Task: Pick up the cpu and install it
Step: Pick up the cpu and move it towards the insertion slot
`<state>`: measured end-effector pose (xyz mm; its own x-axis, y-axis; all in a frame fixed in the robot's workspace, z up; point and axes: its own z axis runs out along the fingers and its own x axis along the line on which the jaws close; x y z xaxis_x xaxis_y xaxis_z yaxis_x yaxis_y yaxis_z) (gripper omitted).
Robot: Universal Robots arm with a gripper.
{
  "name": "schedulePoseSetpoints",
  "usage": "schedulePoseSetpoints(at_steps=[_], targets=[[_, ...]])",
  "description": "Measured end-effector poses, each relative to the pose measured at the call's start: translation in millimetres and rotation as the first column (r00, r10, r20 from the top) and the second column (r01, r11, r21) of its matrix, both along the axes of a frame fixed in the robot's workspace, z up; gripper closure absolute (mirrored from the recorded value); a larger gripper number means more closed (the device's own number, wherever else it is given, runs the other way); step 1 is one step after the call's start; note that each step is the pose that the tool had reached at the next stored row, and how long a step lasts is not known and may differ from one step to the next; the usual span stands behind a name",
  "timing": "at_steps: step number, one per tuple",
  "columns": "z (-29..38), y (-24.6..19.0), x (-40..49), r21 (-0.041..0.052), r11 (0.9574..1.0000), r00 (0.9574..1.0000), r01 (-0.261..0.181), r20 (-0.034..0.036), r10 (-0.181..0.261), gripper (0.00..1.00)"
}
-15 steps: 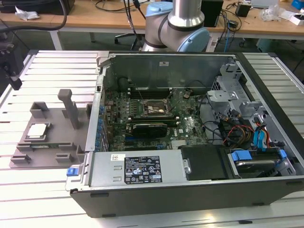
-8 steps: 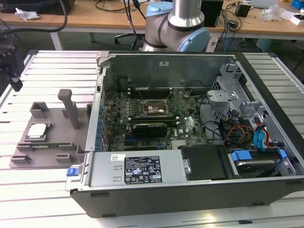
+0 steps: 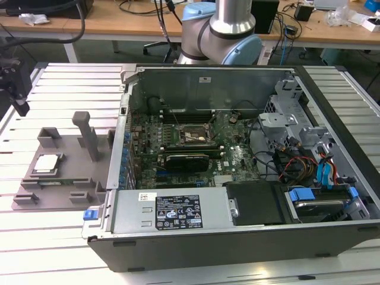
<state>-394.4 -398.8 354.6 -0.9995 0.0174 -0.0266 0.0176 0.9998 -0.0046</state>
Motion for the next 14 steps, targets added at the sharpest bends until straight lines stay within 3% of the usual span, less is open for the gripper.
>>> schedulePoseSetpoints(at_steps=[14], targets=[[-7.4, 0.0, 0.0, 0.0, 1.0, 1.0, 0.0, 0.0001, 0.0, 0.4]])
